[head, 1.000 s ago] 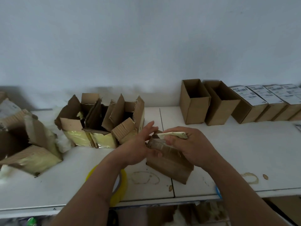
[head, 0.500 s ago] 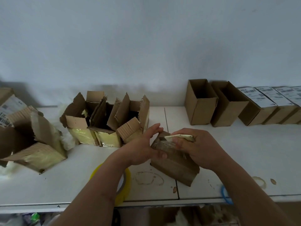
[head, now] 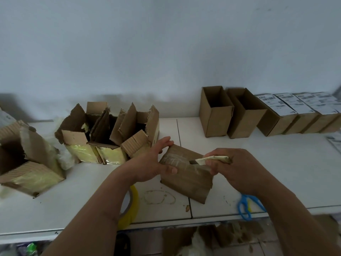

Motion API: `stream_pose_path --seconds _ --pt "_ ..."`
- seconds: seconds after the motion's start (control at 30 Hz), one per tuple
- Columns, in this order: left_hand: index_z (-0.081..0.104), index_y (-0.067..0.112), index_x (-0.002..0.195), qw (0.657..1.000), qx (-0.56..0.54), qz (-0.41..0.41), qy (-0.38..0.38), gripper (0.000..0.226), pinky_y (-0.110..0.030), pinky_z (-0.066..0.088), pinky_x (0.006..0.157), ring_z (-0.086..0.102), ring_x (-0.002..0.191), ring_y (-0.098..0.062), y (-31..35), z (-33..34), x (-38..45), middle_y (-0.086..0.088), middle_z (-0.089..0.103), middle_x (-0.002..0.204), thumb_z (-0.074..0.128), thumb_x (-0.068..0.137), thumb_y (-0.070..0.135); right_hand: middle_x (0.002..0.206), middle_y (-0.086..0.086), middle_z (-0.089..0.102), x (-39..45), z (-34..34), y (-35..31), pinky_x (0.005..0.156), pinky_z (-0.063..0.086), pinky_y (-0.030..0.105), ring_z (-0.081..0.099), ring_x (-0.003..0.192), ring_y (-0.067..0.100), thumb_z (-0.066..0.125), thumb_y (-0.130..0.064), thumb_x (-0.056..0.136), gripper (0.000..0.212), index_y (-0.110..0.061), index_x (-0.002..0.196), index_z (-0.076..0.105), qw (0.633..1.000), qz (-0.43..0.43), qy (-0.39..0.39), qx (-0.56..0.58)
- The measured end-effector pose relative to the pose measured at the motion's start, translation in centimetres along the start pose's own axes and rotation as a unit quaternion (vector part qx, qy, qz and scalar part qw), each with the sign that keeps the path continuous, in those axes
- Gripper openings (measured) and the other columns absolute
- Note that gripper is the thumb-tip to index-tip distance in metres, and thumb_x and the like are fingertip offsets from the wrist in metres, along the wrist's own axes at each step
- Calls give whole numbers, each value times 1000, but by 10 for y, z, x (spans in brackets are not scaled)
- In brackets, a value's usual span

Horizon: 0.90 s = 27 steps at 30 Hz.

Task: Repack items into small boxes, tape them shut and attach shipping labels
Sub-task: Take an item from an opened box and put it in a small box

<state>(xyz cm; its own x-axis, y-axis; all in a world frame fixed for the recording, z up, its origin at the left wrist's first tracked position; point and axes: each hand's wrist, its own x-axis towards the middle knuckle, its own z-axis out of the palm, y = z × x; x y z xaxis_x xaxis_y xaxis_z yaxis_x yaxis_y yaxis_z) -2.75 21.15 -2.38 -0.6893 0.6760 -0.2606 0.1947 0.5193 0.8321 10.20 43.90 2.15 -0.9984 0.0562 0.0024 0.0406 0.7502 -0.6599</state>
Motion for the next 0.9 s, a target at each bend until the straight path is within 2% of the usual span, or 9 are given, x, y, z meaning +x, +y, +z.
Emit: stream_pose_path --seconds 0.1,0.23,0.4,0.47,0.53,0.63,0.73,0.8,0.9 --pt "13 43 151 1000 4 2 -1 103 -45 36 113 28 138 -9 -1 0 0 27 28 150 81 74 38 76 -14 68 -10 -8 5 69 48 12 64 76 -2 55 -30 97 14 -37 97 67 1000 15 2 1" --pt "13 42 151 1000 8 4 -1 103 -44 37 112 30 136 -9 -1 -1 2 29 30 145 81 74 38 74 -15 69 -23 -20 9 68 45 12 65 75 -4 55 -33 96 13 -38 97 66 999 37 -1 3" --pt "14 38 154 1000 -4 7 -10 103 -35 36 109 29 138 -8 1 -4 2 28 30 146 81 75 34 74 -15 70 -41 -36 21 64 46 11 65 74 -2 56 -28 96 16 -35 93 69 997 72 4 28" --pt "16 39 154 1000 -6 1 -13 100 -33 34 111 26 141 -10 3 -5 1 23 29 151 80 78 30 73 -12 70 -47 -40 30 60 44 9 64 73 -3 58 -26 96 15 -31 92 71 992 101 47 62" --pt "18 43 152 999 41 0 7 93 -40 35 113 27 142 -16 10 -2 -1 13 26 155 78 82 29 76 -10 69 -49 -35 43 58 39 8 62 72 -4 58 -28 96 12 -32 92 69 985 122 111 44" --pt "20 42 151 983 163 66 55 83 -48 22 120 9 148 -13 31 17 -8 15 17 159 70 86 41 93 -9 69 -42 -14 63 67 39 12 57 76 0 55 -29 98 12 -31 101 66 982 117 136 -66" --pt "19 42 152 951 289 109 30 86 -42 -1 120 -8 147 -3 47 49 -14 25 8 158 53 80 74 119 -5 65 -28 15 83 87 43 23 59 102 13 53 -31 99 27 -25 123 63 974 119 96 -166" --pt "21 39 152 919 374 123 26 99 -41 -4 122 -5 146 -4 45 66 -14 22 11 159 31 68 91 125 -4 63 -23 32 93 91 44 30 59 107 19 53 -27 99 31 -24 129 60 965 101 93 -222" --pt "28 36 150 896 414 143 70 100 -42 -2 122 4 148 -8 38 75 -14 19 18 158 17 68 93 135 -5 58 -19 45 105 98 41 35 55 118 20 57 -16 94 42 -26 135 55 956 79 70 -273"
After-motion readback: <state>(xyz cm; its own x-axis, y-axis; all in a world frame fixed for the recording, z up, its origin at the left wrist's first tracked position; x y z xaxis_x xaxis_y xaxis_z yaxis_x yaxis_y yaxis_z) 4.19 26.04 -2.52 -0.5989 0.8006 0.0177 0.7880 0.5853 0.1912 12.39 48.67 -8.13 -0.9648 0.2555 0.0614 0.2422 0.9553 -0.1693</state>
